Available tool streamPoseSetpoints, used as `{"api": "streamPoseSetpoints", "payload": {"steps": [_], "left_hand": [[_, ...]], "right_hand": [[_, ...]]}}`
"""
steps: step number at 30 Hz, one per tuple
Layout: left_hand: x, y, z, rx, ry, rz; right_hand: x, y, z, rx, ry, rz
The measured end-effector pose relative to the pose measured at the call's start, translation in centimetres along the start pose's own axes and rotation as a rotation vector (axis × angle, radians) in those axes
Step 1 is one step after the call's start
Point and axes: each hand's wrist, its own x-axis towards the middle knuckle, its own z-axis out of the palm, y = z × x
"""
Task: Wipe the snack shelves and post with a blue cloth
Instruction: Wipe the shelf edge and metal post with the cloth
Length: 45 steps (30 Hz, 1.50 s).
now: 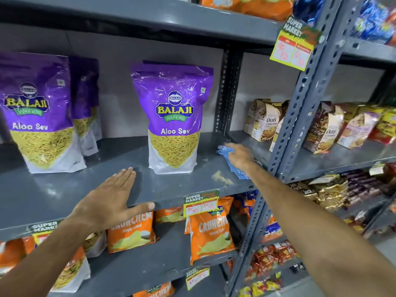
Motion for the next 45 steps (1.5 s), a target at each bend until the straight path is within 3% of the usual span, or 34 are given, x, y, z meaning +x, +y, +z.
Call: {"api": "streamPoseSetpoints", "payload": {"steps": [6,8,11,13,16,19,22,26,29,32,34,36,39,41,43,45], "left_hand": [[0.1,0.0,0.1,0.001,-0.013,0.002],[0.1,-0.1,0.1,0.0,-0.013,0.0],[0.3,-0.2,0.2,0.017,-0.015,-0.006],[0.4,-0.3,0.3,0.018,-0.019,-0.007],[0.4,-0.4,0.4,0.018,0.0,0.0],[0.2,-0.4,0.4,0.018,-0.005,-0.003],[0.2,-0.3,0.3,0.018,-0.01,0.0],[0.3,-0.3,0.3,0.023,-0.004,-0.002],[0.4,-0.4,0.5,0.026,0.001,-0.001],[0.3,-0.4,0.5,0.025,-0.001,0.007],[0.3,-0.4,0.4,0.025,-0.008,0.007],[0.3,-0.5,0.4,0.026,-0.009,0.009],[0.2,-0.5,0.6,0.017,0.005,0.01],[0.2,-0.4,0.5,0.01,0.012,0.01],[0.2,-0.4,0.5,0.007,0.019,0.015],[0.1,-0.4,0.5,0.0,0.033,0.023]], "right_hand": [[-4.4,-1.1,-1.2,0.104,-0.28,-0.369],[-5.6,-0.7,-2.0,0.315,-0.333,-0.351],[-5.5,0.6,-2.5,0.592,-0.133,-0.165],[-4.1,0.8,-2.0,0.455,-0.029,-0.08],[-2.2,-0.4,-1.0,0.13,-0.126,-0.127],[-1.6,-1.8,0.0,0.004,-0.21,-0.259],[-3.4,-2.5,-0.1,0.023,-0.267,-0.359],[-7.1,-1.5,-2.2,0.301,-0.435,-0.317],[-8.2,0.5,-3.4,0.499,-0.25,-0.149],[-8.2,0.1,-2.7,0.218,-0.051,-0.08],[-9.1,-1.7,-1.3,-0.018,-0.01,-0.156],[-10.9,-3.5,-0.1,-0.033,-0.017,-0.241],[-13.6,-5.2,0.3,0.122,-0.159,-0.322],[-14.8,-4.9,-0.3,0.311,-0.211,-0.242],[-15.4,-3.7,-0.7,0.31,-0.089,-0.179],[-15.9,-3.2,-0.4,0.1,0.048,-0.16]]}}
